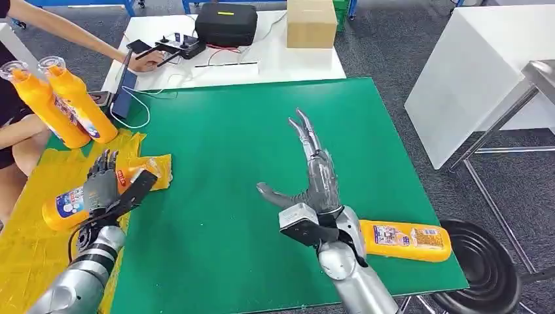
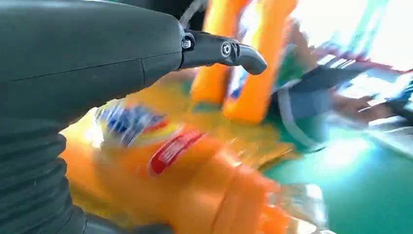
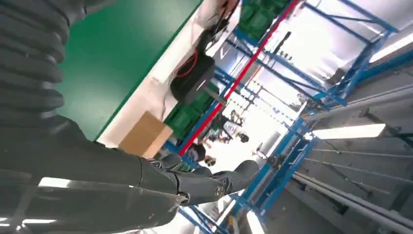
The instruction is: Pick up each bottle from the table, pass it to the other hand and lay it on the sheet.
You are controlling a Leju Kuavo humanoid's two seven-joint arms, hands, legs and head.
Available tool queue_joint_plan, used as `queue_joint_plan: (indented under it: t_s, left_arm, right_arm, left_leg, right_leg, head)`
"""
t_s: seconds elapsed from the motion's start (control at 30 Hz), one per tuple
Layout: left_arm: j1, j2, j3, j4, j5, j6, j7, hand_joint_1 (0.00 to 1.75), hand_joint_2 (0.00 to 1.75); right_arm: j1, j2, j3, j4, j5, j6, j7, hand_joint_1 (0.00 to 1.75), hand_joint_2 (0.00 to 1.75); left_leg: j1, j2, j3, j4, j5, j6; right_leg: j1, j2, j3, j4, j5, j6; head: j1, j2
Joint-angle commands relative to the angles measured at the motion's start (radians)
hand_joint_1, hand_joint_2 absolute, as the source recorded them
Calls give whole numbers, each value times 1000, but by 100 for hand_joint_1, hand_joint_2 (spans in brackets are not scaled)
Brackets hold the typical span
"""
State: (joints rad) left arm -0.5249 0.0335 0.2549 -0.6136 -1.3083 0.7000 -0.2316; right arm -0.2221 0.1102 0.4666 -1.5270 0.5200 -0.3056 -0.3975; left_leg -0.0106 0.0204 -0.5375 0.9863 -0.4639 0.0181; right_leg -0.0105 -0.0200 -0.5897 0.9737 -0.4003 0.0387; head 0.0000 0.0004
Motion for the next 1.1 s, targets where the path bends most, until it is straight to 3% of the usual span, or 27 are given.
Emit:
queue_joint_plan:
  t_s: [0.03,0.1,0.17,0.3,0.37,0.43,0.63,0.77,1.1]
  left_arm:
    - [80,-154,122,-304,123,-2,-198,0,175]
    - [123,-174,10,-372,302,-23,-247,0,175]
    - [163,-165,-83,-459,402,-84,-202,0,175]
    - [275,-118,-272,-716,821,-538,-115,0,175]
    - [295,-93,-289,-735,915,-631,-95,0,175]
    - [308,-27,-288,-703,1020,-729,-54,0,175]
    - [279,41,-214,-593,1093,-742,-44,0,175]
    - [286,38,-215,-601,1092,-742,-43,0,175]
    - [335,41,-225,-632,1057,-742,-36,0,175]
  right_arm:
    - [-18,-126,68,22,206,-34,104,0,175]
    - [28,-180,59,-34,306,-38,156,0,175]
    - [53,-197,48,-59,332,-36,167,0,175]
    - [199,-278,-30,-169,439,-34,234,0,175]
    - [239,-307,-60,-185,463,-31,247,0,175]
    - [302,-378,-98,-211,495,-9,272,0,175]
    - [397,-515,-172,-265,522,65,301,0,175]
    - [402,-522,-171,-277,522,83,313,0,175]
    - [505,-656,-271,-335,477,165,389,0,175]
  left_leg:
    - [1,-3,0,0,0,0]
    - [2,-4,0,1,-1,-1]
    - [2,-7,0,1,-2,-1]
    - [1,-6,-2,1,-2,0]
    - [1,-6,-1,1,-2,0]
    - [1,-8,-1,1,-3,-1]
    - [2,-6,1,1,-5,-1]
    - [0,-3,-2,1,-3,0]
    - [0,-4,-1,0,-3,1]
  right_leg:
    - [1,-1,2,-2,0,0]
    - [2,-2,3,-2,-1,0]
    - [2,-3,4,-3,-2,0]
    - [1,-4,1,-3,-1,0]
    - [1,-4,1,-3,-2,0]
    - [1,-5,2,-3,-3,0]
    - [2,-2,5,-3,-3,-1]
    - [1,-1,0,-2,-1,-1]
    - [0,-2,1,-3,-2,0]
  head:
    - [0,0]
    - [1,0]
    - [0,0]
    - [0,0]
    - [0,0]
    - [0,0]
    - [0,0]
    - [0,0]
    - [0,0]
